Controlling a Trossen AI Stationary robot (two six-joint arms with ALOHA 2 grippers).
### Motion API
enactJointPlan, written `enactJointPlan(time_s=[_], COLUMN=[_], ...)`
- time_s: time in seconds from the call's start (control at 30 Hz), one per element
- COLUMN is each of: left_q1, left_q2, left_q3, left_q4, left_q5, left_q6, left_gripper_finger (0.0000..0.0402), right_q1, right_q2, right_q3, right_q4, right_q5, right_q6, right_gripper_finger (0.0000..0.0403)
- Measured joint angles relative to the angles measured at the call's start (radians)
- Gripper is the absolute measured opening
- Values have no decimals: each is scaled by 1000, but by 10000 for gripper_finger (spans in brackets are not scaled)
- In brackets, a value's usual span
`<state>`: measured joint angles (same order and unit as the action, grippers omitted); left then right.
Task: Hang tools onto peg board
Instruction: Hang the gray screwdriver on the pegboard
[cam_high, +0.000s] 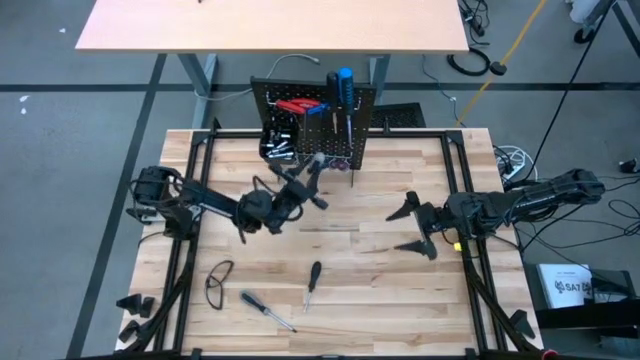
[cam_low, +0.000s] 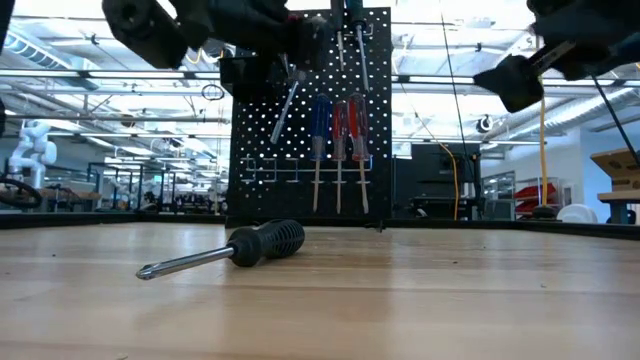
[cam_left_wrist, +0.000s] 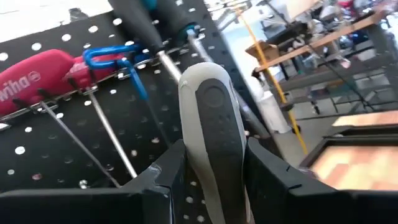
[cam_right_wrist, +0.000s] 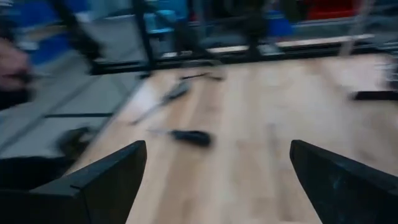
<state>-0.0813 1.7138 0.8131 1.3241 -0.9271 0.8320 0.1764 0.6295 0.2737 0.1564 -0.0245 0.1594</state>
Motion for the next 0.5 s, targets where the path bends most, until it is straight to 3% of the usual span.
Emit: enactJointPlan(time_s=[0.07,0.17,0.5], left_q1=[30,64,148], left_q2=[-1,-1,-2], left_q3=[0,0,0], left_q4=[5,5,56], left_q5=[17,57,212], left_q6=[-14,-14,-15], left_gripper_finger=[125,125,125], right_q1=[-7,-34,-54], right_q2=[23,84,405], right_q3=[0,0,0], right_q4=[2,35,476], right_q5=[73,78,84], right_q6=[-22,-29,-159], right_gripper_finger=[389,389,389])
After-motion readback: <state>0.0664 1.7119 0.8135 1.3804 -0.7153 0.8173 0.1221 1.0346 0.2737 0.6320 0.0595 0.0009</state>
